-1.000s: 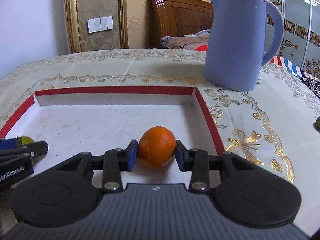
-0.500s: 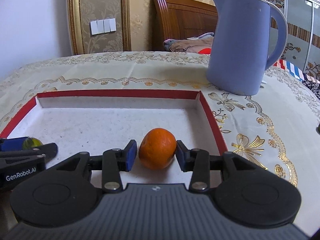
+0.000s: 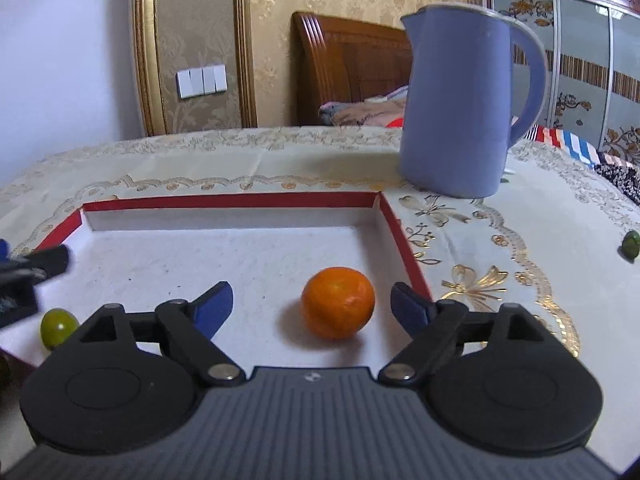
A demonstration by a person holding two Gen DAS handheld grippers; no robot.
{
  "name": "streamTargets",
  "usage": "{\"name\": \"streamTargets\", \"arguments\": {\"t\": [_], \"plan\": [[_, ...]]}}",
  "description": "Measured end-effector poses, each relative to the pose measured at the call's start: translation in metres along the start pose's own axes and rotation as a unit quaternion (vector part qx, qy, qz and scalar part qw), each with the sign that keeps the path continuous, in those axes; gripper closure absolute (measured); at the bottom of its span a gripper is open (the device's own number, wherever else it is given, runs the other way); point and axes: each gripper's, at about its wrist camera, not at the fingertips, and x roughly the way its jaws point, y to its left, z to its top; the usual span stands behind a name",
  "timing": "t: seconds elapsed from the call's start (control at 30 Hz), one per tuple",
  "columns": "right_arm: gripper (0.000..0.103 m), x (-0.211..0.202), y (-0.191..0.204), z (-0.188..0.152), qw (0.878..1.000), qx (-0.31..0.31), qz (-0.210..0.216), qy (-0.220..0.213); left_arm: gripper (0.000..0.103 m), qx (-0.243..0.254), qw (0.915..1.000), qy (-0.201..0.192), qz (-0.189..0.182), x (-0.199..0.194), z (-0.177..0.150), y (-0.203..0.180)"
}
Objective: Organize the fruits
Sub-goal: 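Move the left tool back and grasp the dark cylindrical object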
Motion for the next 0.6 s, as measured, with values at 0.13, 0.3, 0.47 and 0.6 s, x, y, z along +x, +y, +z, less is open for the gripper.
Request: {"name": "streamTargets", "arguments": {"t": [0.13, 0.3, 0.47, 0.6], "plan": [[0.009, -0.026, -0.013, -0.011, 0.999, 0.031, 0.013, -0.036, 0.027, -0.018, 0.9998, -0.003, 0.001, -0.028, -0.009, 0.027], [0.008, -0.055, -0.022, -0.020, 0.996, 0.041, 0.036, -0.064, 0.027, -0.031, 0.9995, 0.012, 0.000, -0.054, -0.024, 0.055], [0.007, -0.079, -0.024, -0.037, 0.997, 0.029, 0.045, -0.056, 0.026, -0.050, 0.9975, 0.050, -0.007, -0.062, -0.044, 0.073], [0.007, -0.094, -0.033, -0.053, 0.997, 0.028, 0.043, -0.055, 0.026, -0.060, 0.9956, 0.066, -0.026, -0.064, -0.050, 0.078]]}}
